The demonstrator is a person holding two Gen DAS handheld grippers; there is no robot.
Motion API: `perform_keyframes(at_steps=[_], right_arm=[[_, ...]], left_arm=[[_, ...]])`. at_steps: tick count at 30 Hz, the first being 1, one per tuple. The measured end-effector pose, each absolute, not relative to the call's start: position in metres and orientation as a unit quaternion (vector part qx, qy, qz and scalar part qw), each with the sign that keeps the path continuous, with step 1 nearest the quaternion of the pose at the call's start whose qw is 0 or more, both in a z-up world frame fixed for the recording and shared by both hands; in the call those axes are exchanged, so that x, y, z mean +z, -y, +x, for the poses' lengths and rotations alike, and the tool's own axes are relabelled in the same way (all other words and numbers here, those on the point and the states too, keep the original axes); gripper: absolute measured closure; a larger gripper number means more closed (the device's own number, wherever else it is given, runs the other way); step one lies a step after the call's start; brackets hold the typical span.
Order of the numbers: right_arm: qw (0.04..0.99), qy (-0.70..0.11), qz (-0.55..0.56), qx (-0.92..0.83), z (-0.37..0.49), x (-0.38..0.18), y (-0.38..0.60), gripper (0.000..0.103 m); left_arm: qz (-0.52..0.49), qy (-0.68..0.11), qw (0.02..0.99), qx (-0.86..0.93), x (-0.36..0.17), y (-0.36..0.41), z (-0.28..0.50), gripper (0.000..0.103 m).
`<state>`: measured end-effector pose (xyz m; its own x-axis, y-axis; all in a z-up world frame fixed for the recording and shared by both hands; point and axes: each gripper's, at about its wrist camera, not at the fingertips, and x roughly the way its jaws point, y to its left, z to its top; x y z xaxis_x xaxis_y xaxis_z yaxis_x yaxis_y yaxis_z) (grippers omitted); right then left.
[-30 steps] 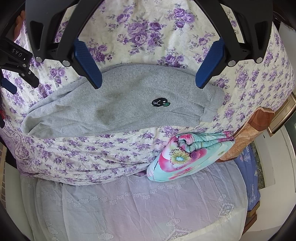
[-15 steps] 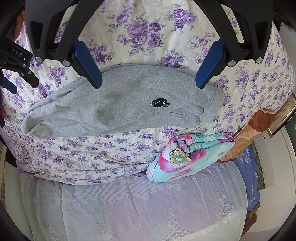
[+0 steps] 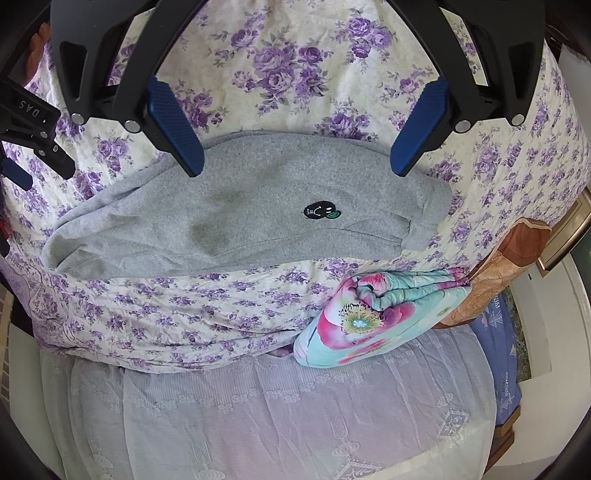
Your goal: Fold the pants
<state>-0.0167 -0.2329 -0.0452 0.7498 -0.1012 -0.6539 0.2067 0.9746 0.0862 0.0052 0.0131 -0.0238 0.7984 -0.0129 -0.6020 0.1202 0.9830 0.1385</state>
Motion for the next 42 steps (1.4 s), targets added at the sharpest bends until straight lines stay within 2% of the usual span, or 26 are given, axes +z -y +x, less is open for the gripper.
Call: perform_keyframes(at_steps=[4,9,13,18,23,28,35,36,37,38,40,42], right_arm=[[0.920,-0.377,0.074,-0.081,-0.013,-0.061,0.241,0.004],[0.895,-0.432,0.064,-0.093,-0.013,-0.082,0.258,0.004],[0.864,-0.490,0.067,-0.090,-0.005,-0.103,0.264,0.003],[0.869,-0.482,0.090,-0.070,-0.010,-0.096,0.269,0.003],[0.889,-0.388,0.244,-0.020,-0.012,-0.058,0.323,0.003],[0.906,-0.354,0.221,-0.066,0.018,-0.025,0.361,0.004],[0.884,-0.396,0.224,-0.105,0.077,-0.043,0.408,0.038],[0.881,-0.404,0.222,-0.107,0.082,-0.048,0.409,0.040],[0.879,-0.410,0.219,-0.109,0.087,-0.052,0.408,0.047],[0.877,-0.415,0.216,-0.111,0.091,-0.056,0.408,0.063],[0.878,-0.413,0.212,-0.118,0.096,-0.059,0.408,0.081],[0.887,-0.397,0.208,-0.113,0.094,-0.057,0.408,0.086]], left_arm=[[0.078,-0.382,0.919,-0.054,-0.058,-0.030,0.023,0.004],[0.016,-0.478,0.877,-0.058,-0.115,-0.075,0.036,0.004],[0.002,-0.469,0.879,-0.089,-0.128,-0.089,0.027,0.004],[0.016,-0.465,0.880,-0.095,-0.128,-0.087,0.018,0.004],[-0.009,-0.461,0.881,-0.106,-0.123,-0.098,0.024,0.004],[-0.020,-0.457,0.883,-0.107,-0.122,-0.100,0.027,0.004],[-0.020,-0.457,0.883,-0.104,-0.123,-0.098,0.030,0.004],[-0.018,-0.457,0.883,-0.103,-0.123,-0.098,0.031,0.004],[-0.017,-0.457,0.883,-0.103,-0.123,-0.098,0.032,0.004],[-0.017,-0.457,0.884,-0.103,-0.123,-0.098,0.032,0.004],[-0.018,-0.456,0.884,-0.103,-0.123,-0.098,0.032,0.004],[-0.018,-0.456,0.884,-0.103,-0.123,-0.098,0.033,0.004]])
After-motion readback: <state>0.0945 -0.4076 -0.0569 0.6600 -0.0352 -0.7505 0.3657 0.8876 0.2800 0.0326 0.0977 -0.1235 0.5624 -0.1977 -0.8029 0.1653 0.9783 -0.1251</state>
